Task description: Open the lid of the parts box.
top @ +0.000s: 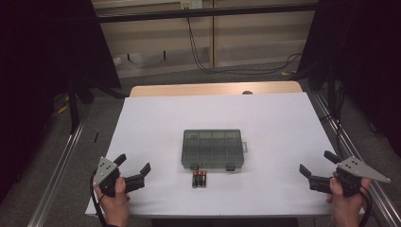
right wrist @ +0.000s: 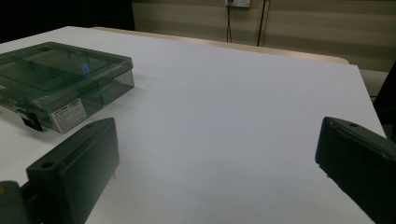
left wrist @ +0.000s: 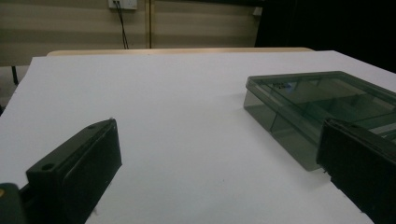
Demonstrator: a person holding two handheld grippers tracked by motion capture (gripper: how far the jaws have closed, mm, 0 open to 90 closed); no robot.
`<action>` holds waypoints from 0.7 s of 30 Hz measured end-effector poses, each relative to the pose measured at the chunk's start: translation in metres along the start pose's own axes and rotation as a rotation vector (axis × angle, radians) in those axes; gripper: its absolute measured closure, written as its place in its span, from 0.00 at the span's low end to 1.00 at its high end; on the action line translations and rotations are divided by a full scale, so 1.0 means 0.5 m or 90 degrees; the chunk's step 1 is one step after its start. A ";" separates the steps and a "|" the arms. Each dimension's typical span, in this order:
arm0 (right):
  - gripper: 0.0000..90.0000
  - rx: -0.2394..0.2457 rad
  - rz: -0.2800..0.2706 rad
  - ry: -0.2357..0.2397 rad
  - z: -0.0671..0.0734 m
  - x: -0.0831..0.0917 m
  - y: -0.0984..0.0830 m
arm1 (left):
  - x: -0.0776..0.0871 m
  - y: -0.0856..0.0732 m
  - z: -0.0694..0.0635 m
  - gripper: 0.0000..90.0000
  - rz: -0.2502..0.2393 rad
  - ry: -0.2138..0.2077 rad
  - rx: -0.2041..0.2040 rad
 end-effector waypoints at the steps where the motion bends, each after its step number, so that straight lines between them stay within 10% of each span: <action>1: 0.00 -0.002 0.001 0.004 0.002 -0.002 0.000 | -0.002 0.000 -0.001 0.00 0.001 -0.003 0.001; 21: 0.00 0.018 -0.010 0.033 0.063 -0.051 0.052 | -0.036 0.023 -0.055 0.01 0.013 -0.018 -0.016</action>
Point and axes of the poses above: each handheld gripper's, and its own axes: x roughly backward along the jaws, y roughly out of its top, z roughly to its left, the point moved 6 cm from there along -x, roughly forward along the jaws, and after that the axes turned 6 degrees about z, right-handed, at the moved point
